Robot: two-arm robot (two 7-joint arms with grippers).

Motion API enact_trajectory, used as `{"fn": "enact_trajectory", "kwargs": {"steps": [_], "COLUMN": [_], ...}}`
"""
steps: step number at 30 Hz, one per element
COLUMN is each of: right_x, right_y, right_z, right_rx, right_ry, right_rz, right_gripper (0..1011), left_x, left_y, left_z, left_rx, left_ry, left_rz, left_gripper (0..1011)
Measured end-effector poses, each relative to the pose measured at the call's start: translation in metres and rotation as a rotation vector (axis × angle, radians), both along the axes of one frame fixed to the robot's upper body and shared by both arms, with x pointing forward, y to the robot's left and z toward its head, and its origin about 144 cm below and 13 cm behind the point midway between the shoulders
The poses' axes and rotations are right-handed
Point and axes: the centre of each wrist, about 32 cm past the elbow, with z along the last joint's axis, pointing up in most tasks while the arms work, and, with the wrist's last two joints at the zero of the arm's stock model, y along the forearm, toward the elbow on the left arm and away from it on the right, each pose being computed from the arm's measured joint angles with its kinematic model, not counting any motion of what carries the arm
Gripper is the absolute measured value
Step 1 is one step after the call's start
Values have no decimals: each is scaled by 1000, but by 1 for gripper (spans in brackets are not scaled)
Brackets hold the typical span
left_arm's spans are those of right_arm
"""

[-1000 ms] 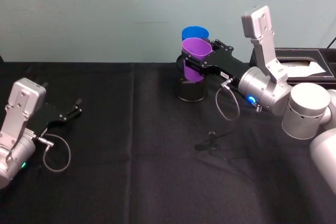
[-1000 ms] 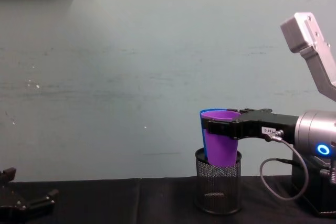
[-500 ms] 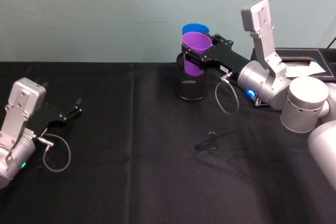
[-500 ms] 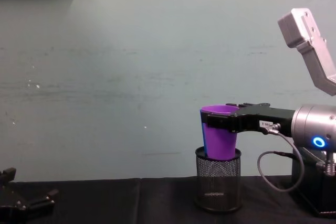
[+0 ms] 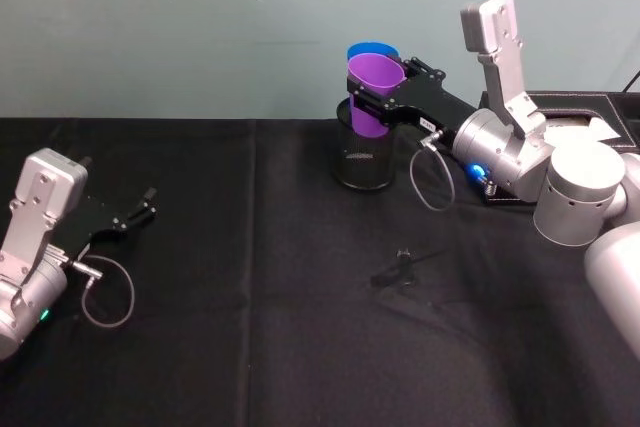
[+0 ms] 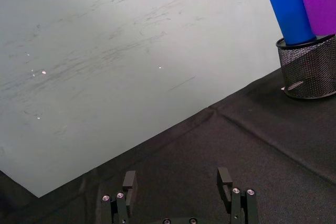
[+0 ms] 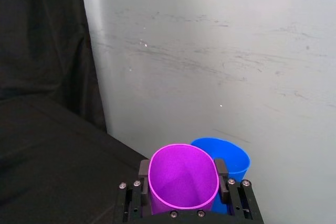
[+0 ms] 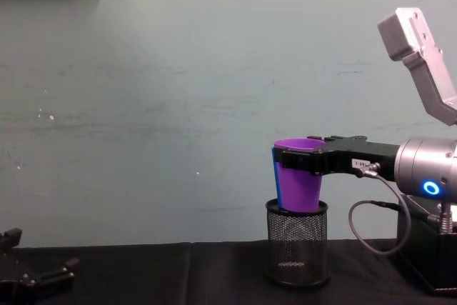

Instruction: Pick up one cup with a gripper and tap it against the other cup.

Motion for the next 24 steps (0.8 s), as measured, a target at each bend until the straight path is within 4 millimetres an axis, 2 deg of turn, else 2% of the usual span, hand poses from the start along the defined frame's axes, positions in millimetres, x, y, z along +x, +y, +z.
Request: {"fn": "enact_trajectory", "kwargs": {"steps": [24], "right_x": [0], "right_y": [0], "right_z": [0], "right_rx": [-1], "right_ry": [3], "right_rz": [0], "right_gripper": [732], "left_x": [0], "left_y": [0], "left_z": [0], "left_rx": [0], "left_ry": [0], "left_rz": [0], "left_gripper": [1000]}}
